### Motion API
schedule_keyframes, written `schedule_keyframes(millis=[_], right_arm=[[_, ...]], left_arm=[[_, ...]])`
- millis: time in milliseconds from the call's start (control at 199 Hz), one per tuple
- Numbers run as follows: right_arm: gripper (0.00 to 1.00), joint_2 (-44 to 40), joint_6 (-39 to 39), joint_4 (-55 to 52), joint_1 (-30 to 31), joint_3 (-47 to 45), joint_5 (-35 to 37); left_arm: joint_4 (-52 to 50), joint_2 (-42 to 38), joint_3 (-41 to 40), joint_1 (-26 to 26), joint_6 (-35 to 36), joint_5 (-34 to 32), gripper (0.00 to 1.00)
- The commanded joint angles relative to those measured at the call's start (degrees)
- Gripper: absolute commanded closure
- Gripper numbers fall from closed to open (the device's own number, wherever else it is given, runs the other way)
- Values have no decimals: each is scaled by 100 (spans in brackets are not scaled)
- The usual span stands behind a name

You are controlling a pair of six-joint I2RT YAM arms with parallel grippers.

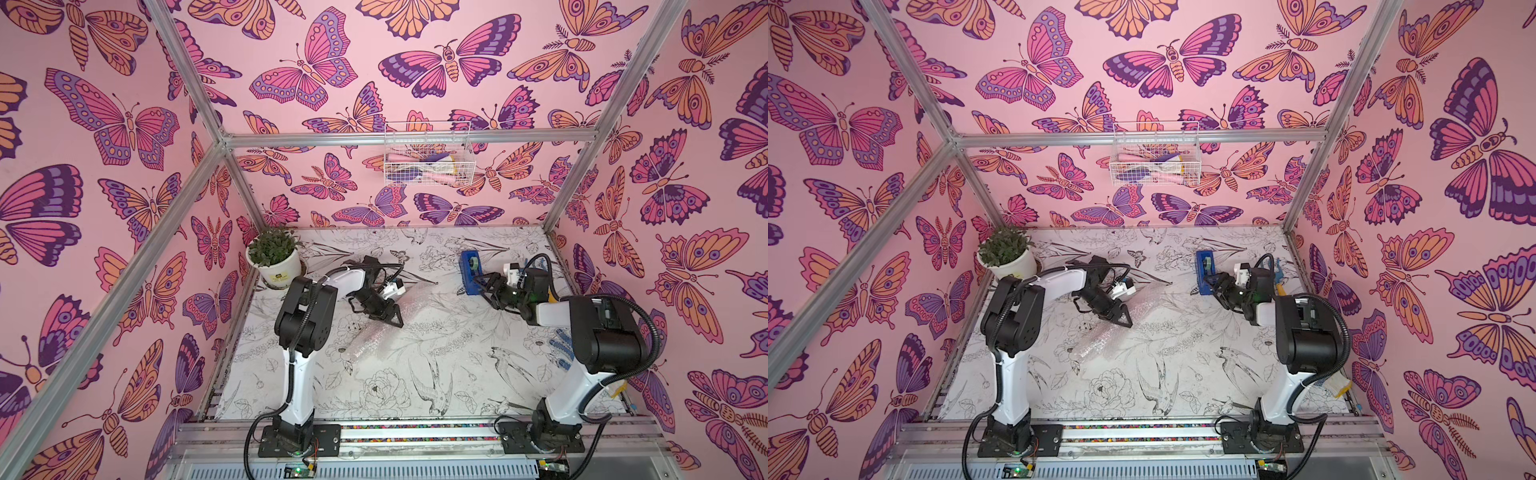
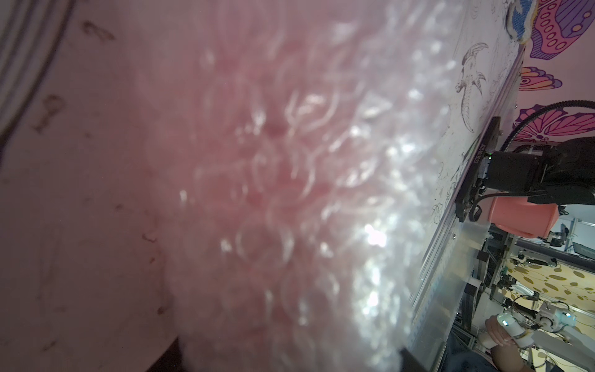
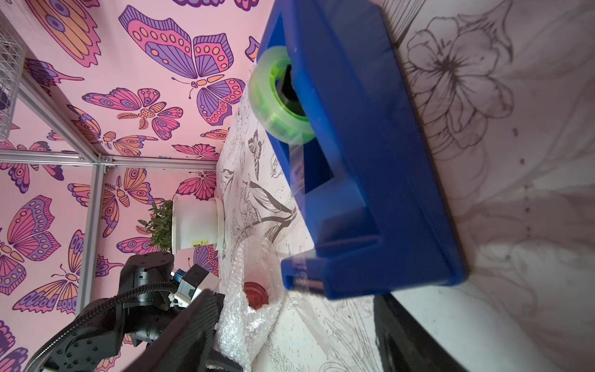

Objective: Wrap wine bottles in bubble wrap
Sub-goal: Tear off the tape using the Tape Cutter.

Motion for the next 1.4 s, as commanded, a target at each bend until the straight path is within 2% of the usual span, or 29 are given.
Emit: schedule_keyframes(millis=[0,416,607,938,1129,1249,1394], right_arm=[[27,182,189,517,-36,219,-130],[48,329,504,1114,-65,162,-234],[54,363,514,1116,-77,166,-242],[78,470,441,887,-107,287,-219],[88,505,415,802,-115,335,-169],[100,522,373,725,-126,381,-154],[100,462,351,654,-141,442,-196]], left_arm=[[-785,682,-513,30,-218,-1307,84],[-802,700,-511,40,-200,-1295,84],[-808,703,-500,43,-200,-1303,84],[-809,725,-513,44,-200,-1313,84],[-803,728,-517,39,-200,-1314,84],[-811,726,-522,37,-200,-1319,84],[-811,732,-531,44,-193,-1321,84]])
